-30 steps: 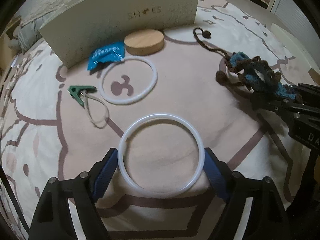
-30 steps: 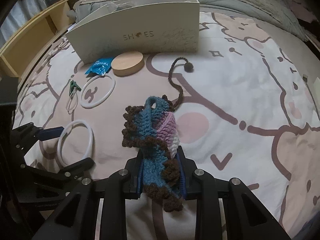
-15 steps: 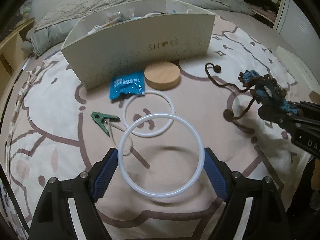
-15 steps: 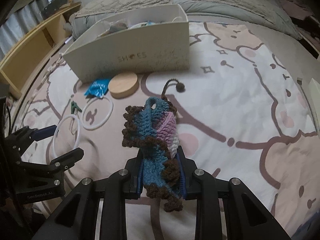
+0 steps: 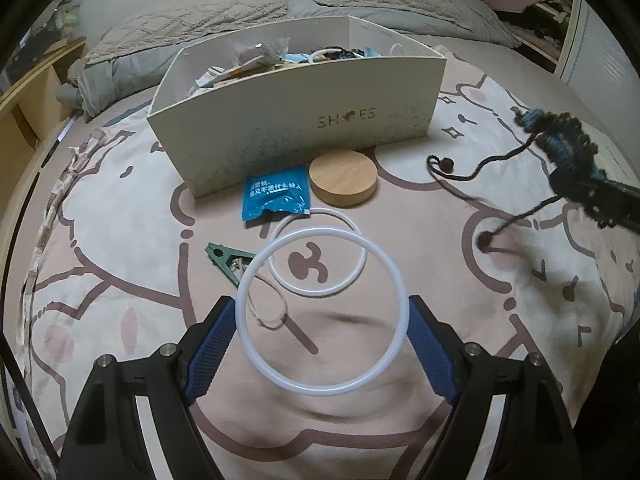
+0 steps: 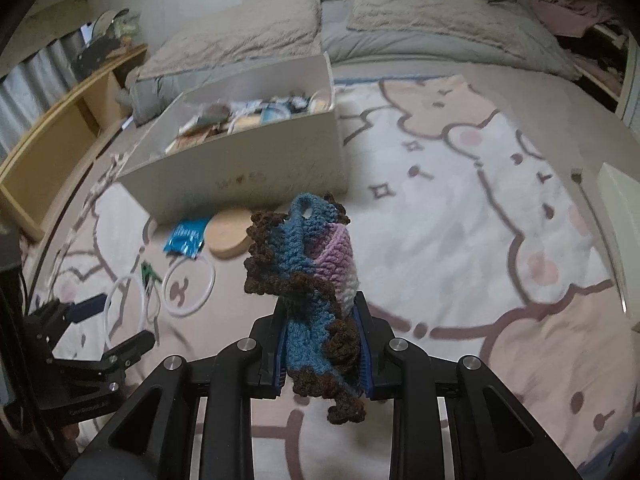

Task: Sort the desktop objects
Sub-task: 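Lift the crocheted plush with the right tool toward the shoe box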

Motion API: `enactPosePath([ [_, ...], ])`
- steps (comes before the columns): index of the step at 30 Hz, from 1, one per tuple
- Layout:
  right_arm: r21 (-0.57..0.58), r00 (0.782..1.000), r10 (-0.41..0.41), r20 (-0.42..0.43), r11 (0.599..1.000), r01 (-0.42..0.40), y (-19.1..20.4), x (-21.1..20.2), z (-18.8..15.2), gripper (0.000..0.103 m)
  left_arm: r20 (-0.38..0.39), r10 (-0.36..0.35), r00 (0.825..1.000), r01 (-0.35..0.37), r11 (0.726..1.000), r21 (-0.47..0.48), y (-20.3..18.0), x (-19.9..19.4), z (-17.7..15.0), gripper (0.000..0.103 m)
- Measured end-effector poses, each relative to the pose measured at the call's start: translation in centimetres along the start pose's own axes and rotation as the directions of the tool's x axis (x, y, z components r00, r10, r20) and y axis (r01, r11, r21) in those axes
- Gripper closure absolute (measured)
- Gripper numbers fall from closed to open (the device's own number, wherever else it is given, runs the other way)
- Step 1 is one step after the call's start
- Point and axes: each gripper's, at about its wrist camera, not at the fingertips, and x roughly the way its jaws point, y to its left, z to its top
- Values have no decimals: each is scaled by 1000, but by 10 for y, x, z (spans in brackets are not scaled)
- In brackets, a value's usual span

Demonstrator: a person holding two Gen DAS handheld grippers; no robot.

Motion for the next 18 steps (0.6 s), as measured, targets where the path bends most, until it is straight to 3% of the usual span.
enactPosePath([
  [8, 24, 999, -24, 40, 999, 23, -8, -12, 9, 75, 52, 17, 999, -16, 1000, -24, 8, -12, 10, 19],
  [18, 5, 987, -29, 157, 1000, 28, -5, -46, 29, 75, 147, 44, 988, -36, 998, -57, 19, -35, 30, 19],
])
